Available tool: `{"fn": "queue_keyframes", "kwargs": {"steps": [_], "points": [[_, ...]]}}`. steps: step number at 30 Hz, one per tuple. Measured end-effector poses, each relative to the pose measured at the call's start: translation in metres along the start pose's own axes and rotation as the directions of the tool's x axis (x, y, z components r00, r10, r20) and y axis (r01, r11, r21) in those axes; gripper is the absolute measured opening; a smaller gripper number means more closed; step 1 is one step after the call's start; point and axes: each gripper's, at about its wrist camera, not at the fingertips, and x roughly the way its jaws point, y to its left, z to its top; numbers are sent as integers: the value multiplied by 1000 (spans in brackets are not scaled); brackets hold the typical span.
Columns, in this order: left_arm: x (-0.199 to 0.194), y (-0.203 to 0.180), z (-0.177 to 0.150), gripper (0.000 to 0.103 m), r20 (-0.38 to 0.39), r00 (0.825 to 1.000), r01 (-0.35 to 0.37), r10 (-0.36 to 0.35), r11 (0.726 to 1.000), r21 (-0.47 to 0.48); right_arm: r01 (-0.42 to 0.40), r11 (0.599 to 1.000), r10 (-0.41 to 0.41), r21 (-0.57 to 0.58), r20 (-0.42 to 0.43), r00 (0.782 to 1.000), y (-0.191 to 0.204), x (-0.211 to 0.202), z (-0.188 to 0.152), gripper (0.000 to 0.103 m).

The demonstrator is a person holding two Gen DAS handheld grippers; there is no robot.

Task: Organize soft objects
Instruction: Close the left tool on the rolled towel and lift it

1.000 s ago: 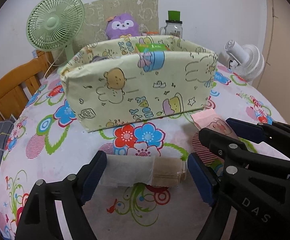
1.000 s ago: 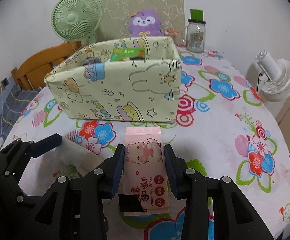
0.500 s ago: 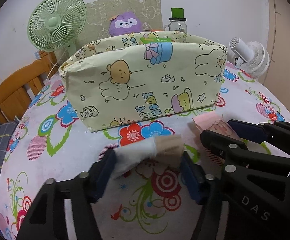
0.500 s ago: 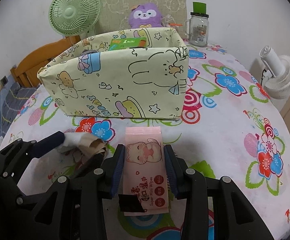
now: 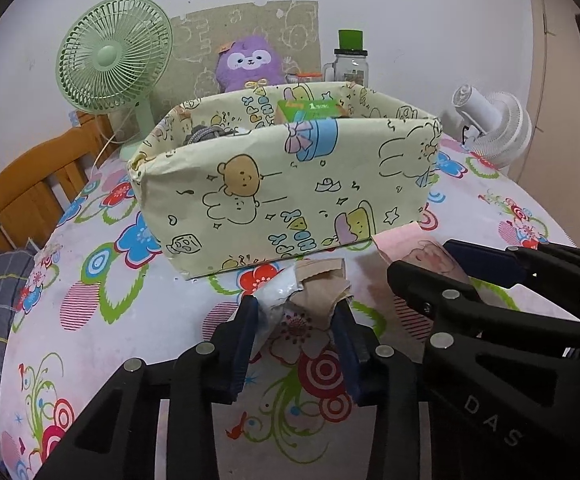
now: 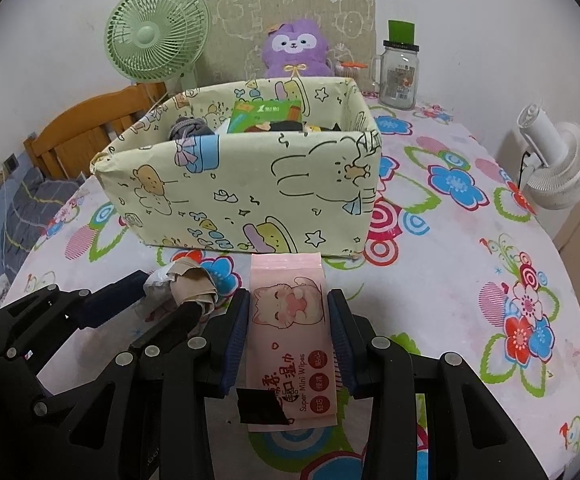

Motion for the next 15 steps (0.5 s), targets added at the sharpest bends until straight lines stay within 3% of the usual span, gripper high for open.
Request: {"fn": "queue_keyframes", "kwargs": {"steps": [8,9,10,15], "points": [[-9,-3,0,20,21,1000,17,-17,1000,0,-6,1000,7,-5,18,1000,3,-10,0,43],[-10,-3,0,15,23,1000,17,-18,1000,1,-9,1000,10,-6,21,1000,3,-11,0,43],[-12,-4,0,1,25,999,20,-20,1000,4,-13,1000,14,-5,25,1000,3,-13,1,43],[-18,-6,3,1,24,999,40,-41,999,4,-10,1000,11,-7,40,999,4,-20,2,43]]}}
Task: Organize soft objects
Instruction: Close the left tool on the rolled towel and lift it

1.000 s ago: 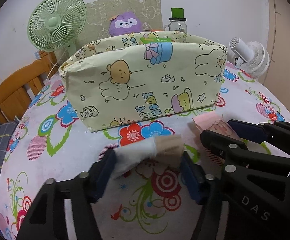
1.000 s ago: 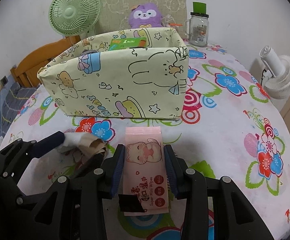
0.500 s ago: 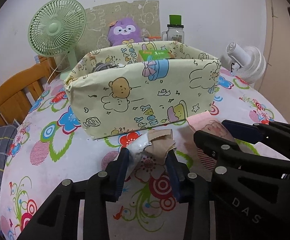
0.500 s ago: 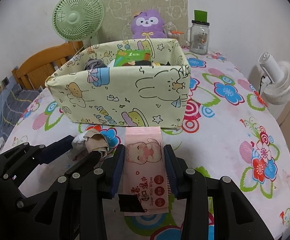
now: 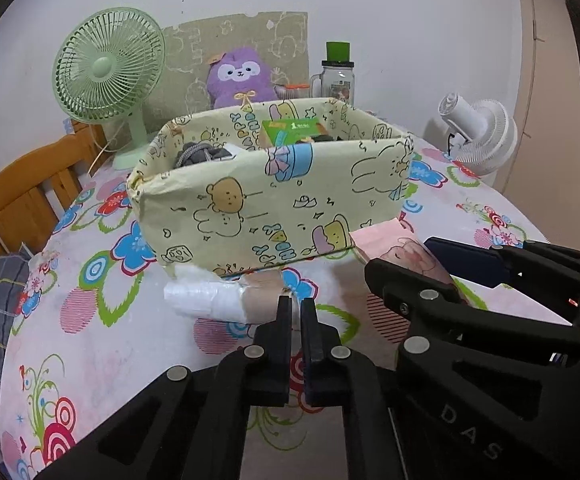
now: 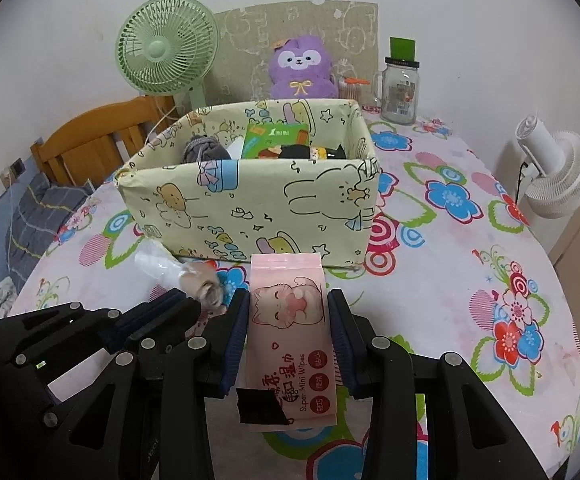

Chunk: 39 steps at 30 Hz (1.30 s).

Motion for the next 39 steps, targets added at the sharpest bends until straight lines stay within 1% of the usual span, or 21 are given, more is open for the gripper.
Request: {"fn": "queue_keyframes", "kwargs": {"steps": [6,9,11,13,17,23,25,28,32,36,39], "points": [[-3,0,-1,3,3,1000,-7,7,1000,5,6,1000,-6,-6,-1,1000,0,-3,-2,43],[-1,9,-3,7,-14,1000,-21,21,1000,-21,5,1000,-5,-2,-6,1000,0,-1,-5,42],[0,16,-5,12,-23,999,-24,23,999,-44,6,1000,-6,-2,-11,1000,1,1,-6,42],[0,23,-8,29,-33,999,-22,20,998,-65,3,1000,-3,0,-17,1000,1,3,-7,42],[2,29,-13,35,-49,998,-39,36,997,-68,-4,1000,5,6,-30,1000,1,10,-9,42],[16,30,-12,44,-75,996,-48,42,996,-74,-7,1000,7,5,-40,999,0,18,-6,42],[20,30,-10,60,-79,996,-44,37,996,-80,-4,1000,5,8,-43,999,-2,21,-4,42],[24,29,-7,70,-69,997,-48,43,996,-75,1,1000,0,13,-46,999,-4,24,-2,42],[28,31,-1,77,-63,995,-80,77,996,-36,8,1000,-7,20,-49,999,-7,28,1,42],[37,38,4,78,-76,994,-83,82,997,-1,13,1000,-12,26,-59,998,-5,35,3,42],[44,39,5,83,-85,994,-63,65,998,22,20,999,-18,29,-65,998,-4,38,3,42]]}}
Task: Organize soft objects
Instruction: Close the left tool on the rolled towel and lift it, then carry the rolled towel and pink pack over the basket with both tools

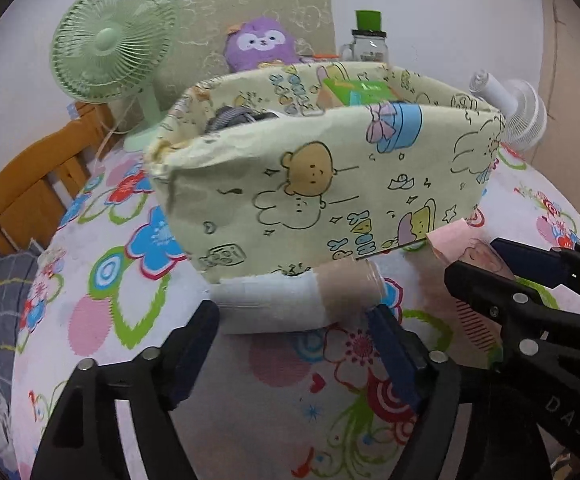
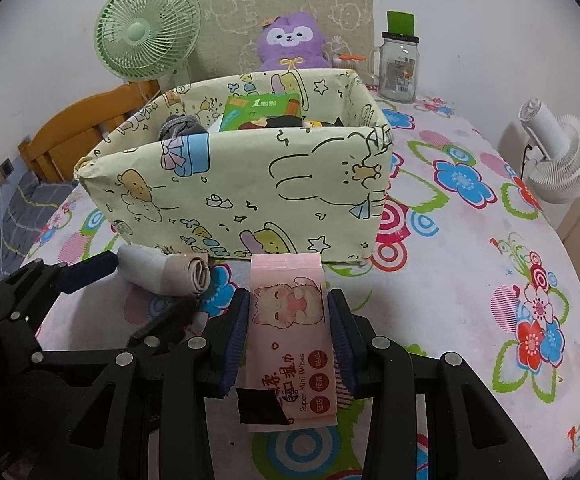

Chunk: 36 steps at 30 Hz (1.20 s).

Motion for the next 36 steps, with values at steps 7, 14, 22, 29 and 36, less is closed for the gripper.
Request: {"fn": "queue_keyframes", "kwargs": {"steps": [7,14,22,29,36], "points": [[7,1,2,56,-8,999,42,-41,999,31,27,999,-27,21,-10,1000,-2,5,0,42],[5,2,-1,38,1,999,36,-36,998,42,20,1000,-20,3,-15,1000,5,6,-2,42],[-8,-11,-8,34,15,999,50,-51,996,74,11,1000,-11,-4,0,1000,8,-6,-5,42],[-25,-13,-8,34,30,998,63,-63,998,10,8,1000,-8,-13,30,1000,6,-23,-5,42],[-46,-22,-6,34,62,996,67,-65,997,-24,2,1000,-1,-22,78,997,2,-49,-5,42]]}}
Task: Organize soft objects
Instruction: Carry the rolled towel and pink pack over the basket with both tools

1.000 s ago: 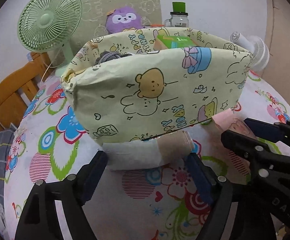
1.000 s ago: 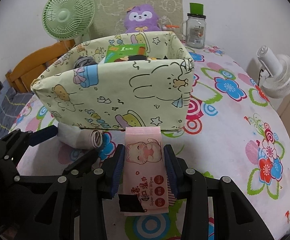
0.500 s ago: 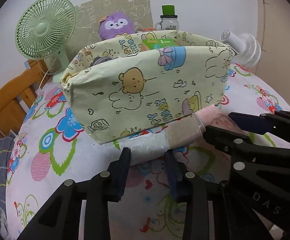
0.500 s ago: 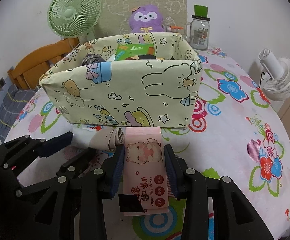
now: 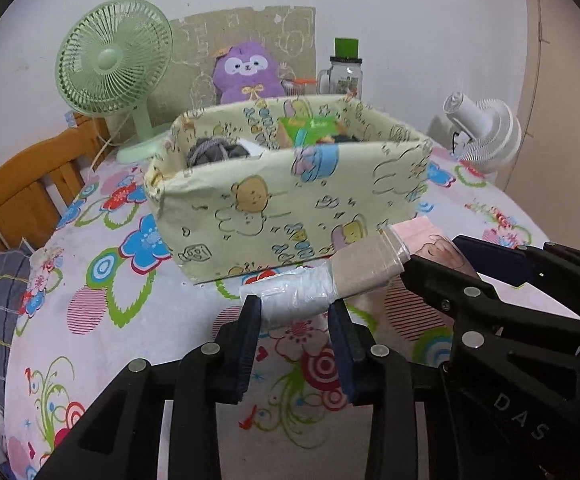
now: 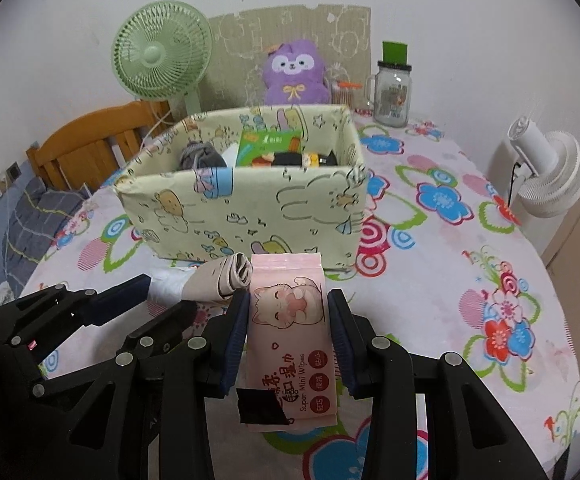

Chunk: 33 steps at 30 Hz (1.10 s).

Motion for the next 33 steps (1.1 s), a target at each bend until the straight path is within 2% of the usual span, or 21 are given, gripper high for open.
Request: {"fn": "queue_keyframes", "kwargs": {"steps": [21,33], "points": [[-57,-27,20,34,116,993,-29,32,999,-35,1,999,7,-53,135,991,-9,-66,17,43],[-74,-25,40,34,168,985,-43,49,998,-41,2,997,13,-78,196,981,-6,-79,40,43]]}}
